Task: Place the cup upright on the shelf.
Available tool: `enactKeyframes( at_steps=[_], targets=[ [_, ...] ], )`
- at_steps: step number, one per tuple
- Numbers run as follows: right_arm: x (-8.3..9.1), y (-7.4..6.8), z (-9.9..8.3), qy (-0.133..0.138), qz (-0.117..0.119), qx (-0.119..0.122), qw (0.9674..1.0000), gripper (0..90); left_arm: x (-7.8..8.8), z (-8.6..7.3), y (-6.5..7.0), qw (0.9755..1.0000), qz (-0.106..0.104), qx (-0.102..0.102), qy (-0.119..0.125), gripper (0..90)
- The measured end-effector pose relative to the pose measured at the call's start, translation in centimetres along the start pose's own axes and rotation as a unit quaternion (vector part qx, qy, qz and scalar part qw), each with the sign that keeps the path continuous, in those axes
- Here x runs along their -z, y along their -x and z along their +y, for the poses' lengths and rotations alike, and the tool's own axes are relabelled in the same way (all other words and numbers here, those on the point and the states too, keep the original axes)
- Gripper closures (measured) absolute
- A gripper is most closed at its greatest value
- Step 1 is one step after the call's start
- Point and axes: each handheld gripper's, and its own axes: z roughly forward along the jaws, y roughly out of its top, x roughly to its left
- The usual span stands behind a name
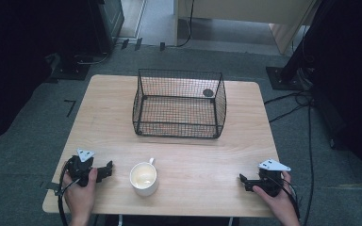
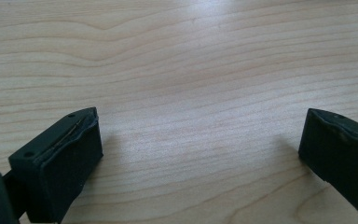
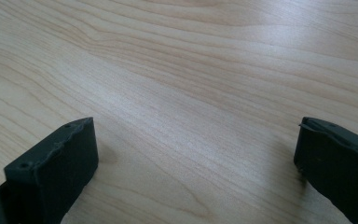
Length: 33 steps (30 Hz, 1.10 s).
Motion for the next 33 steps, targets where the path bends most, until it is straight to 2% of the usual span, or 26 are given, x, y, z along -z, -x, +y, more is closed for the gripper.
enactKeyframes(
  at_steps=[7,9,12,14,15,17,21,23,25,26,33],
  targets=[
    [0.0,-1.0,0.0,-0.004,-0.034,-0.035,0.9988,0.0,0.0,0.0,0.0,1.0,0.0,0.0,0.0,0.0],
    [0.2,-1.5,0.3,-0.013,-0.027,-0.017,0.9994,0.0,0.0,0.0,0.0,1.0,0.0,0.0,0.0,0.0],
    [0.4,-2.4,0.5,-0.008,-0.026,-0.003,0.9996,0.0,0.0,0.0,0.0,1.0,0.0,0.0,0.0,0.0],
    [0.5,-2.7,0.6,-0.006,-0.026,-0.003,0.9996,0.0,0.0,0.0,0.0,1.0,0.0,0.0,0.0,0.0],
    [0.6,-3.5,0.9,0.001,-0.02,-0.003,0.9998,0.0,0.0,0.0,0.0,1.0,0.0,0.0,0.0,0.0],
    [0.8,-4.3,1.3,0.002,-0.007,0.001,1.0,0.0,0.0,0.0,0.0,1.0,0.0,-0.001,0.0,0.0],
    [1.1,-6.1,2.3,0.024,0.021,0.0,0.9995,0.0,-0.1,0.1,0.2,1.0,-0.003,-0.003,0.0,0.0],
    [1.2,-6.9,2.6,0.044,0.016,0.006,0.9989,0.0,-0.1,0.1,0.2,1.0,-0.003,-0.003,0.0,0.0],
    [1.2,-7.2,2.8,0.047,0.015,0.007,0.9987,0.0,-0.1,0.1,0.2,1.0,-0.003,-0.003,0.0,0.0],
    [1.3,-8.0,3.3,0.062,0.017,0.01,0.9979,0.0,-0.1,0.1,0.2,1.0,-0.003,-0.003,0.0,0.0],
    [1.5,-10.5,4.5,0.077,0.029,0.028,0.9962,0.0,-0.1,0.1,0.2,1.0,-0.003,-0.003,0.0,0.0]
  ],
)
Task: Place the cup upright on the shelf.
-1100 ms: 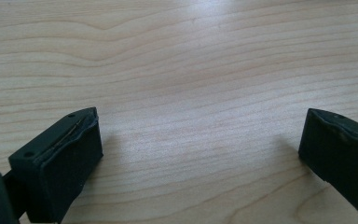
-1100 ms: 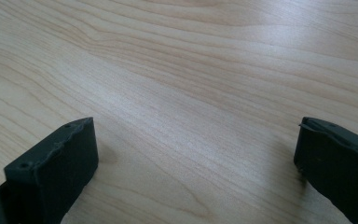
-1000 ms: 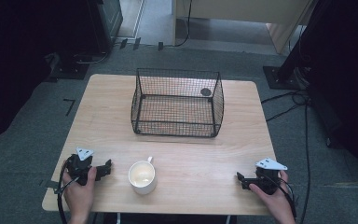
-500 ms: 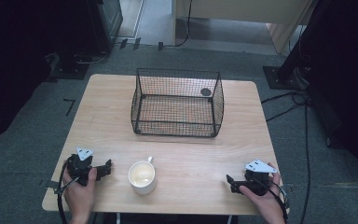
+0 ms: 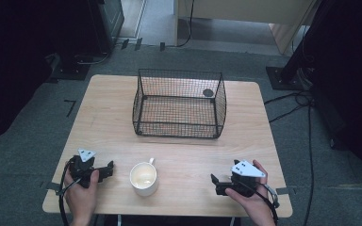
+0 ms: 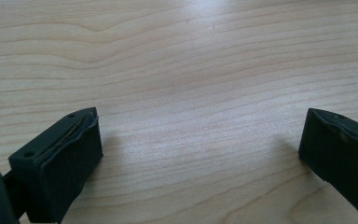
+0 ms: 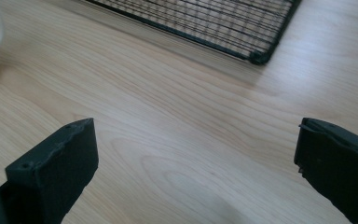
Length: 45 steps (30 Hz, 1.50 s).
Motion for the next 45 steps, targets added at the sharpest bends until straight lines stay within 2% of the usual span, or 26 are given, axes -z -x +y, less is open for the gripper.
enactKeyframes(
  at_steps=[5,9,12,17,22,35,45],
  targets=[
    [-0.6,-2.1,0.6,0.018,0.006,0.018,0.9996,0.0,0.0,0.0,0.0,1.0,0.0,0.0,0.0,0.0],
    [-1.0,-3.6,1.3,0.02,0.032,0.027,0.9989,0.0,0.0,0.0,0.0,1.0,0.0,0.0,0.0,0.0],
    [-1.4,-4.6,1.7,0.019,0.041,0.038,0.9983,0.0,0.0,0.0,0.0,1.0,0.0,0.0,0.0,0.0],
    [-1.8,-6.1,2.4,0.024,0.057,0.035,0.9975,0.0,0.0,0.0,0.0,1.0,0.0,0.0,0.0,0.0],
    [-2.1,-7.6,3.1,0.025,0.073,0.045,0.996,0.0,0.0,0.0,0.0,1.0,0.0,0.001,0.001,0.0],
    [-3.1,-11.4,4.6,0.029,0.123,0.075,0.9891,0.0,0.0,0.0,0.0,1.0,0.0,0.0,0.001,0.0],
    [-4.0,-14.4,5.3,0.028,0.142,0.089,0.9854,0.0,-0.1,0.0,0.0,1.0,-0.001,0.0,0.002,0.0]
  ],
)
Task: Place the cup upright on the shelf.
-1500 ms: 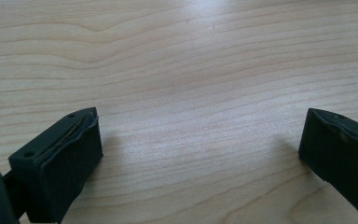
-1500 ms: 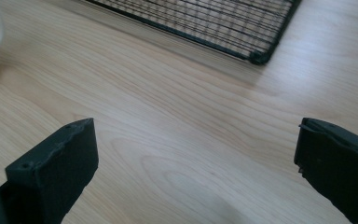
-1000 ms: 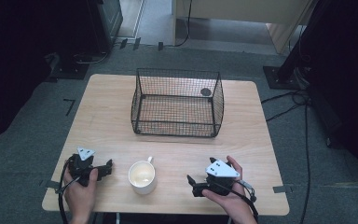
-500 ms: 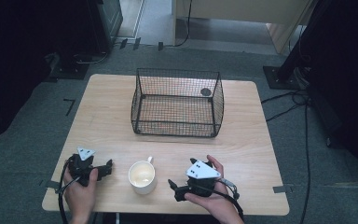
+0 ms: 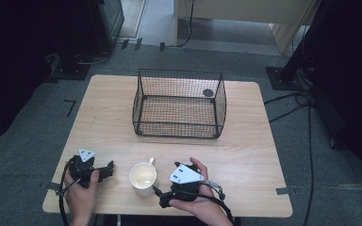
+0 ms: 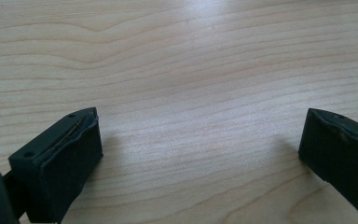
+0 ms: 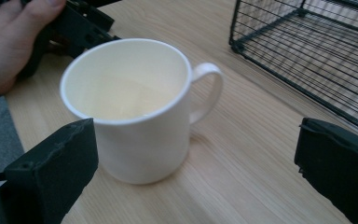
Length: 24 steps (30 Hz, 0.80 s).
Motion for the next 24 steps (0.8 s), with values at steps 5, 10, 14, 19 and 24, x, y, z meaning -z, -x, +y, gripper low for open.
enactKeyframes(
  at_steps=[5,10,14,19,24],
  targets=[
    [-1.0,-1.2,0.5,0.0,0.021,0.01,0.9997,0.0,-0.1,0.1,0.1,1.0,-0.002,-0.001,0.0,0.0],
    [-1.9,-2.0,0.9,-0.001,0.029,0.017,0.9994,0.0,-0.1,0.1,0.1,1.0,-0.002,-0.001,0.0,0.0],
    [-2.7,-2.6,1.0,-0.001,0.039,0.018,0.9991,0.0,-0.1,0.1,0.1,1.0,-0.002,-0.001,0.0,0.0],
    [-3.8,-3.2,1.2,0.002,0.043,0.012,0.999,0.0,-0.1,0.1,0.1,1.0,-0.002,-0.001,0.0,0.0],
    [-4.7,-3.8,0.9,-0.007,0.033,0.023,0.9992,0.0,-0.1,0.1,0.1,1.0,-0.002,-0.001,0.0,0.0]
  ],
)
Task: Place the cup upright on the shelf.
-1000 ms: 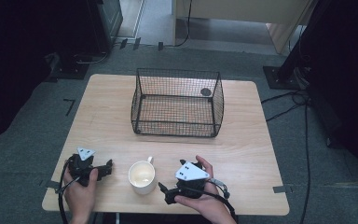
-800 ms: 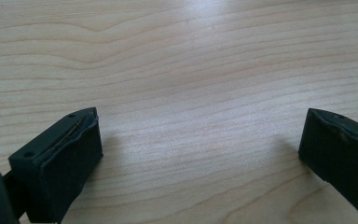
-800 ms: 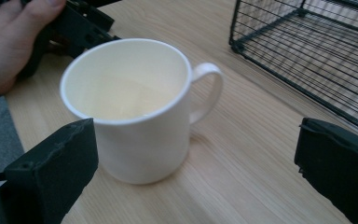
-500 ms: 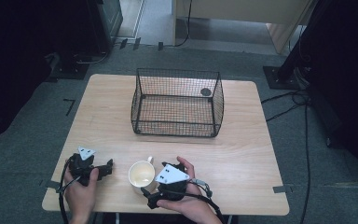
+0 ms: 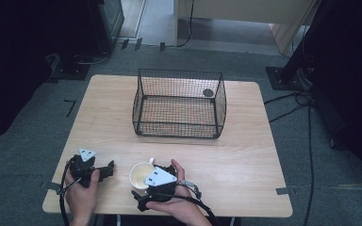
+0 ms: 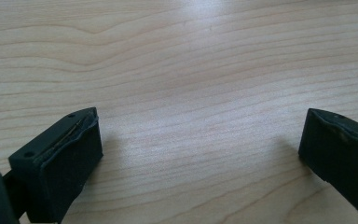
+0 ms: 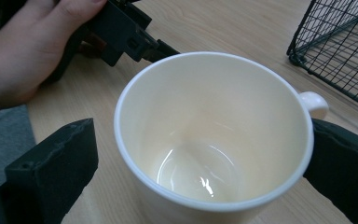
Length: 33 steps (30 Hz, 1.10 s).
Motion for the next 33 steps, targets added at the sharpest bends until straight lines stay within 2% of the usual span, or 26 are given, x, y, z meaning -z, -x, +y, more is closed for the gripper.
enactKeyframes(
  at_steps=[2,10,15,22,27,33],
  targets=[
    [-0.3,-0.2,-0.1,-0.001,-0.007,0.011,0.9999,0.0,0.0,0.0,0.0,1.0,0.0,0.0,0.0,0.0],
    [-1.4,-0.6,-0.5,-0.003,-0.022,0.02,0.9996,0.0,0.0,0.0,0.0,1.0,0.0,0.0,0.0,0.0],
    [-2.0,-0.7,-0.6,-0.002,-0.037,0.017,0.9992,6.7,0.0,0.1,0.0,1.0,0.0,-0.002,-0.001,0.0],
    [-2.5,-0.8,-0.7,-0.001,-0.03,0.011,0.9995,7.6,-0.1,0.1,0.0,1.0,0.0,-0.002,-0.001,0.0],
    [-2.3,-1.1,-0.6,0.006,-0.031,0.009,0.9995,8.1,0.0,0.1,0.0,1.0,0.0,-0.003,-0.001,0.0],
    [-1.8,-1.4,-0.3,0.015,-0.02,0.012,0.9996,8.4,0.0,0.1,0.0,1.0,0.0,-0.003,-0.002,0.0]
  ],
)
